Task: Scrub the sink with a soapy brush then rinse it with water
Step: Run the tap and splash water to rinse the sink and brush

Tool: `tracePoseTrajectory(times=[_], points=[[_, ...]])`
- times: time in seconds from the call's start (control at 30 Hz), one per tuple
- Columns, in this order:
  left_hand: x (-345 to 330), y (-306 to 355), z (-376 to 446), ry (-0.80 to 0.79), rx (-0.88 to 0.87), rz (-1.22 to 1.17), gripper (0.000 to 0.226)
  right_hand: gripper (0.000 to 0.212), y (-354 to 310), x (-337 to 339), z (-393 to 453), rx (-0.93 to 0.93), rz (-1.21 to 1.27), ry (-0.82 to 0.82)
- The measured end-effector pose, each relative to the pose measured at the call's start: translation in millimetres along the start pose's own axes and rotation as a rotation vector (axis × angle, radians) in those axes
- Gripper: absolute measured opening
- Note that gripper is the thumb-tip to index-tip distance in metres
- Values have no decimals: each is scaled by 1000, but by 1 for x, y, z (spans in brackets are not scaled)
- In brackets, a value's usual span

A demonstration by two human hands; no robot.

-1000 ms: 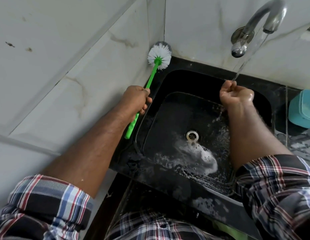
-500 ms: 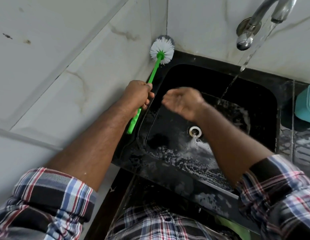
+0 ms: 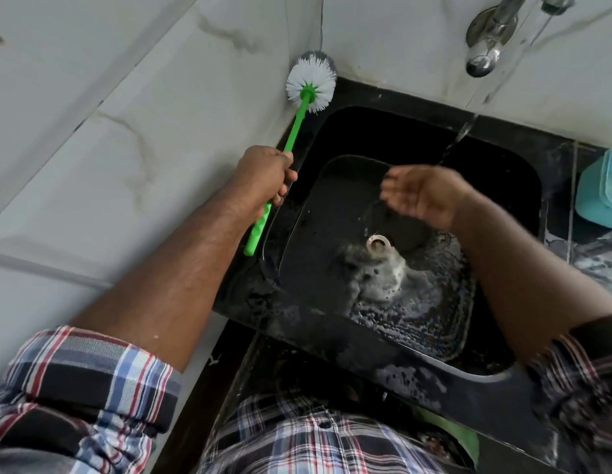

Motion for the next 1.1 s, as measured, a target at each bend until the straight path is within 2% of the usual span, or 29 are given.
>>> tracePoseTrajectory(times=[0.1,0.2,0.37,0.53,0.63,0.73,0.83,0.93,1.03,1.1], points=[[-4,0,0,1,9,-26,22,19,-47,29,12,108,528,120],[-10,2,-1,-8,14,-33,23,27,-62,45,12,154,888,203],[-19,5,-3,-14,5,-23,22,31,-67,58,7,167,1088,236],[-26,7,-2,-24,0,-20,23,30,-84,52,-1,198,1042,148],[-28,8,-1,-22,-8,-10,24,18,-96,33,-2,228,940,77],[-27,6,0,-15,-3,-3,23,18,-89,-6,-1,157,758,-57],[-27,3,-1,-15,8,-2,23,23,-45,-60,-10,12,361,-213],[-27,1,-2,-12,4,12,23,14,26,-100,-30,-98,-35,-335],[-27,-2,-1,-11,9,16,23,22,96,-90,-61,-172,-518,-473],[-26,-5,0,-10,13,17,22,25,132,-54,-84,-304,-806,-584]])
Point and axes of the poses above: each hand's wrist, its own z-axis towards the middle knuckle, its own x-axis out of the back of the hand, y = z × x, the point moved 10 cm from there along z, towards the middle knuckle, and after that the axes turned 3 degrees about y, right-handed, at the moved point
